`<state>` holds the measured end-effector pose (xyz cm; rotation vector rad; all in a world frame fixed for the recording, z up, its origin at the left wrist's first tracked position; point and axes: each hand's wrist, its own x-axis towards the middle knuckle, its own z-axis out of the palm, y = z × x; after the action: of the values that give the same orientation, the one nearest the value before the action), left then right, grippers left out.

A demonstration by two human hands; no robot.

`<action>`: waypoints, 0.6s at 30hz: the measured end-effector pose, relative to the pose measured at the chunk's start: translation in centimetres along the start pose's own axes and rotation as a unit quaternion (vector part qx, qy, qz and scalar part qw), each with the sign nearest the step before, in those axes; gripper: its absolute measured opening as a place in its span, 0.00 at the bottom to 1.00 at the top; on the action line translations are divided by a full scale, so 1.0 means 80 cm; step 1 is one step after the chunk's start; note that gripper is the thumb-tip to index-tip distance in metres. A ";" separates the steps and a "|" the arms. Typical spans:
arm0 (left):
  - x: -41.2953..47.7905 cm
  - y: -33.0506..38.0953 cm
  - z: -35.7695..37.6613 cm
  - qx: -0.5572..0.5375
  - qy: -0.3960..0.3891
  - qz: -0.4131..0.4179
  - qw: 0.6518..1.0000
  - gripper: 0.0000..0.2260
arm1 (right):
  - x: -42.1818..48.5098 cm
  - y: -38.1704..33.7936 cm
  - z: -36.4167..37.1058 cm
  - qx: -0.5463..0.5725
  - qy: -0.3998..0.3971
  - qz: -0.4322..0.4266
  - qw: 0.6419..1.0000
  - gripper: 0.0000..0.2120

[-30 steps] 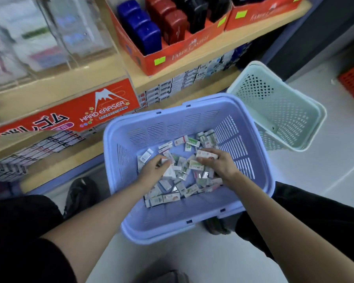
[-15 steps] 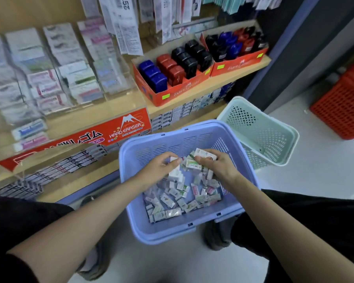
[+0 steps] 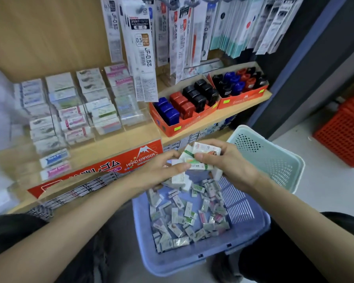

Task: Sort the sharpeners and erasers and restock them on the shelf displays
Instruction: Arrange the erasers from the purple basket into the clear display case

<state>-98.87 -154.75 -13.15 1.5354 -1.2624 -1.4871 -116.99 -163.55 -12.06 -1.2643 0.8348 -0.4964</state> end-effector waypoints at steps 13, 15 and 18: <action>-0.060 0.031 -0.074 -0.078 0.089 -0.001 0.993 0.11 | 0.037 -0.043 0.098 0.012 -0.018 -0.082 0.996 0.11; -0.076 0.033 -0.095 -0.077 0.118 0.012 0.990 0.11 | 0.050 -0.052 0.122 0.016 -0.037 -0.089 0.995 0.10; -0.097 0.028 -0.126 -0.085 0.178 0.003 0.980 0.10 | 0.071 -0.062 0.160 0.038 -0.066 -0.085 0.993 0.12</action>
<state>-88.70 -149.96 -6.86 1.5930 -0.9068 -1.2130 -103.01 -160.97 -7.89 -1.2903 0.5951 -0.5689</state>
